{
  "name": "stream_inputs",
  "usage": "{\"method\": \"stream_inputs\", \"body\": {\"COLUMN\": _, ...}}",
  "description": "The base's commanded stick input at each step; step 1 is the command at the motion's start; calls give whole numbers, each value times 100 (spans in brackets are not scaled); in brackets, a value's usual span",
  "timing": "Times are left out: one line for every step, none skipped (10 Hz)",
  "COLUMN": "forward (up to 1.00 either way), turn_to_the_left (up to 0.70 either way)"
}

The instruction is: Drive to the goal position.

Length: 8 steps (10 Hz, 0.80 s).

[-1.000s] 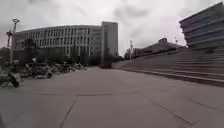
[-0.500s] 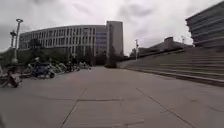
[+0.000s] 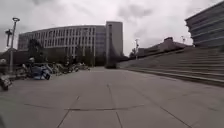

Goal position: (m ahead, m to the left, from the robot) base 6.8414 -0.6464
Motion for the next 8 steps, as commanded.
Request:
{"method": "stream_inputs", "body": {"forward": 70, "turn_to_the_left": 0}}
{"method": "stream_inputs", "body": {"forward": 70, "turn_to_the_left": 0}}
{"method": "stream_inputs", "body": {"forward": 70, "turn_to_the_left": 0}}
{"method": "stream_inputs", "body": {"forward": 70, "turn_to_the_left": 0}}
{"method": "stream_inputs", "body": {"forward": 70, "turn_to_the_left": 0}}
{"method": "stream_inputs", "body": {"forward": 70, "turn_to_the_left": 0}}
{"method": "stream_inputs", "body": {"forward": 70, "turn_to_the_left": 0}}
{"method": "stream_inputs", "body": {"forward": 70, "turn_to_the_left": 0}}
